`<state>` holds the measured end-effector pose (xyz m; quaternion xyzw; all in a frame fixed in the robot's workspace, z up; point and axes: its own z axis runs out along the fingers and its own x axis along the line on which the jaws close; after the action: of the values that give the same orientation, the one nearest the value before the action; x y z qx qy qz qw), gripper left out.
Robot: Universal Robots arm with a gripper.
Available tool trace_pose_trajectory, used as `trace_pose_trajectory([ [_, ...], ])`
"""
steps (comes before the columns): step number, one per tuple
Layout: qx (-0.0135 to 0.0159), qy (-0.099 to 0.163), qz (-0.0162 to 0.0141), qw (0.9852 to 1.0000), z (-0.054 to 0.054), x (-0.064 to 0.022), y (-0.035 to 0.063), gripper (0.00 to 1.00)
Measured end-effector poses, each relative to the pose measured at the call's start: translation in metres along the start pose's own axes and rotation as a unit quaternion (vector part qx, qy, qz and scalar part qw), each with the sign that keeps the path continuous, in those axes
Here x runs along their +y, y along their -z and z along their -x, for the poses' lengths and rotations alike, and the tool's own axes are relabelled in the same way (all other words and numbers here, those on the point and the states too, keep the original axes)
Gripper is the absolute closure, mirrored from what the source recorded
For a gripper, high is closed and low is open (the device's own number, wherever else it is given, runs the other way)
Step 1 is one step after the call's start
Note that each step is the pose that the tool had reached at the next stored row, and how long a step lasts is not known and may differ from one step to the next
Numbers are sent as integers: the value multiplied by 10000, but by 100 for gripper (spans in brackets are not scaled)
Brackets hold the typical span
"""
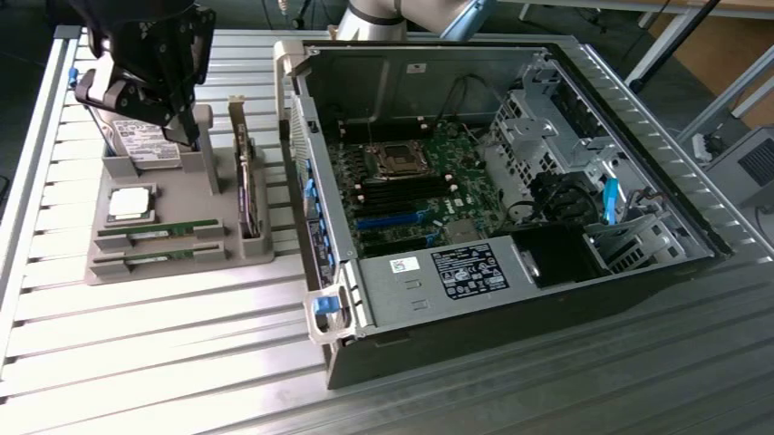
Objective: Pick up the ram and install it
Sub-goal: 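Pick up the ram and move it above insertion slot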
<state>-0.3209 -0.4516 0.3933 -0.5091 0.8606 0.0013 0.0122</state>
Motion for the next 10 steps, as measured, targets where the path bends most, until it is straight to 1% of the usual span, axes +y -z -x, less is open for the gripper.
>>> trace_pose_trajectory([
  [1, -2, 209, 5, 9998, 0, 0, 0, 91],
  [10, -3, 343, 8, 9994, 0, 0, 0, 91],
])
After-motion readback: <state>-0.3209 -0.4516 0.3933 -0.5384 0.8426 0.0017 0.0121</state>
